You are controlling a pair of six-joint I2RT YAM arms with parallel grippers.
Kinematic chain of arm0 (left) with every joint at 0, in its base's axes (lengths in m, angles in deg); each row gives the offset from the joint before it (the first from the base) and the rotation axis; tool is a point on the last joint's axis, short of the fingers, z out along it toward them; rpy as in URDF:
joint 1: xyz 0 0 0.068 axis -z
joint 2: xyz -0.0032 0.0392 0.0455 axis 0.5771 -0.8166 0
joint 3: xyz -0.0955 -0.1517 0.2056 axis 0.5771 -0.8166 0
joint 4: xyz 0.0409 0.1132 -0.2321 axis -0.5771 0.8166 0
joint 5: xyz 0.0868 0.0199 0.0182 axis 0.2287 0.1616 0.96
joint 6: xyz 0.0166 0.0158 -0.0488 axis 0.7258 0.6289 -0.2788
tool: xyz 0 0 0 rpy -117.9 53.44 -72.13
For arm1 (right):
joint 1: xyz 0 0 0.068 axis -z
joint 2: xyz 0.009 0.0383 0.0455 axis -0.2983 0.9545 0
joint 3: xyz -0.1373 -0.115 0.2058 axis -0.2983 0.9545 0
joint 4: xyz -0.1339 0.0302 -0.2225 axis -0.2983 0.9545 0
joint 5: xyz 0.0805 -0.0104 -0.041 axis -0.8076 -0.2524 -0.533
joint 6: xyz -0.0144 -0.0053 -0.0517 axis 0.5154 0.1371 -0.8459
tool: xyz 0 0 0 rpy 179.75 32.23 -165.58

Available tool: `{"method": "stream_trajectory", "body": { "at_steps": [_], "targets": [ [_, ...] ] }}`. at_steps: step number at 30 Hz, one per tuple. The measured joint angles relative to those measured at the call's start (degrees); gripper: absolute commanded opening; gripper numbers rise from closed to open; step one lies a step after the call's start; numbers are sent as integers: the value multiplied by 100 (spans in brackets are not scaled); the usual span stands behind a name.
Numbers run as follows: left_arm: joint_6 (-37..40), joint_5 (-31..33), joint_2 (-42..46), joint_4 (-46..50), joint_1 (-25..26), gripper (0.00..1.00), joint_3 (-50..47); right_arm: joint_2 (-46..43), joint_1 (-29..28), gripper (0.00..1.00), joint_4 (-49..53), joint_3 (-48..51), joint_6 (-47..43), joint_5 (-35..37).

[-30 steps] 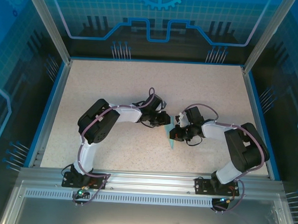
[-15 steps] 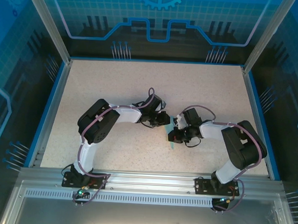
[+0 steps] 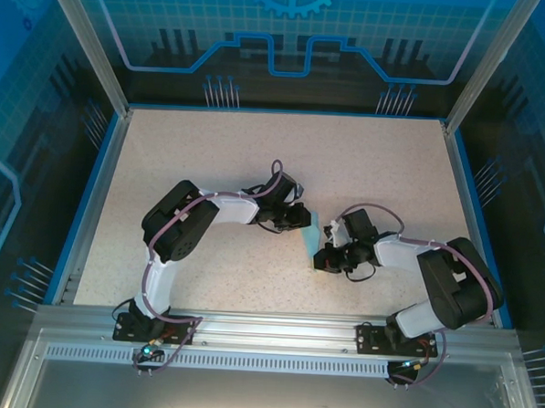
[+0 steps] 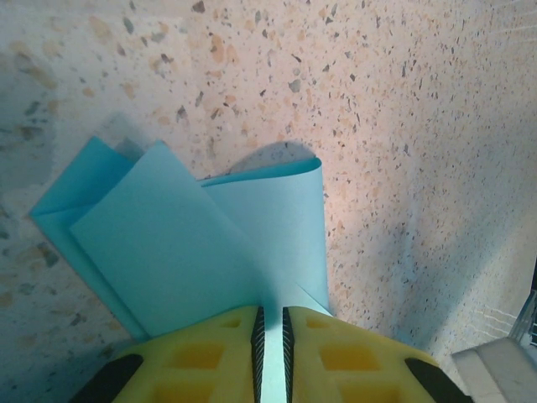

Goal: Fold a paper plane with a square sheet of paper (pick it up from the middle)
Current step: Fold the wing for the fifth time at the center of the table.

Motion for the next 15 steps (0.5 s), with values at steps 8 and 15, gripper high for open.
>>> {"method": "stream_trajectory", "body": {
  "at_steps": [8, 15],
  "targets": [
    [0, 4, 4, 4, 4, 19, 0, -229, -9, 4, -127, 186, 192, 107],
    [0, 4, 11, 4, 4, 20, 0, -887, -31, 6, 448, 485, 273, 382]
  ]
}}
